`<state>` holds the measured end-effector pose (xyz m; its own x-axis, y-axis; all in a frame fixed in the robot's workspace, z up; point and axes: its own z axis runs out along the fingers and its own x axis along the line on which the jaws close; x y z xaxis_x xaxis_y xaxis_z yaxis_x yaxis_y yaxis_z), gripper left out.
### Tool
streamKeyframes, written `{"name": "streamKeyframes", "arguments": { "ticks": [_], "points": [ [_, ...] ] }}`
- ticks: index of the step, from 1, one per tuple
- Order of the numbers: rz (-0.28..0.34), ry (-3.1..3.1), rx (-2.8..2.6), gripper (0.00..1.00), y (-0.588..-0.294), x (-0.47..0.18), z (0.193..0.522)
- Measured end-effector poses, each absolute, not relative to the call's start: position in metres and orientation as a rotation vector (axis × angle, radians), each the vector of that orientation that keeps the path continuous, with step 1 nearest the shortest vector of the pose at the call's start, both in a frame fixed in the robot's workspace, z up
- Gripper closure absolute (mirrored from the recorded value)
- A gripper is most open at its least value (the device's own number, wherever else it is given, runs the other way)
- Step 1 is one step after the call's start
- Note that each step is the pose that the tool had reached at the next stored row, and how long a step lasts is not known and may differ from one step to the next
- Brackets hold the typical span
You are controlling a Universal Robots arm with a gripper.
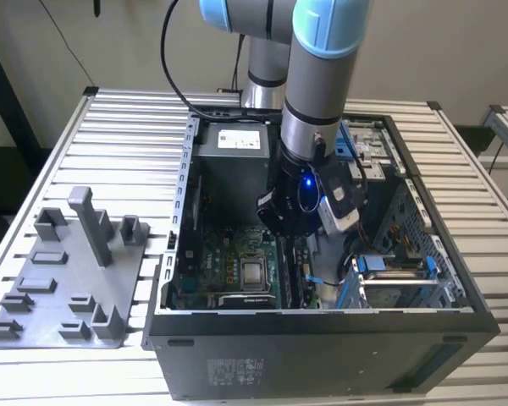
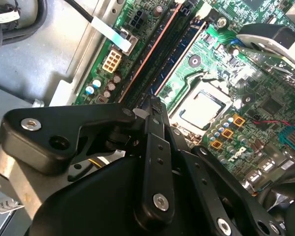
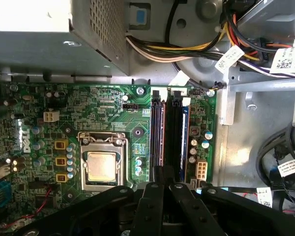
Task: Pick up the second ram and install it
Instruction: 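Press down the second ram until it locks into place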
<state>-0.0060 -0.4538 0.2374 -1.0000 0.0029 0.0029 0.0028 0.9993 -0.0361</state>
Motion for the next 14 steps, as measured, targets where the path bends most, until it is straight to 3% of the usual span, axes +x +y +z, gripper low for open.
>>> {"name": "streamKeyframes", "arguments": {
  "ticks": [14],
  "points": [
    [0.057, -3.138, 0.083, 0.89, -0.4538, -0.006, 0.2376]
  ]
}}
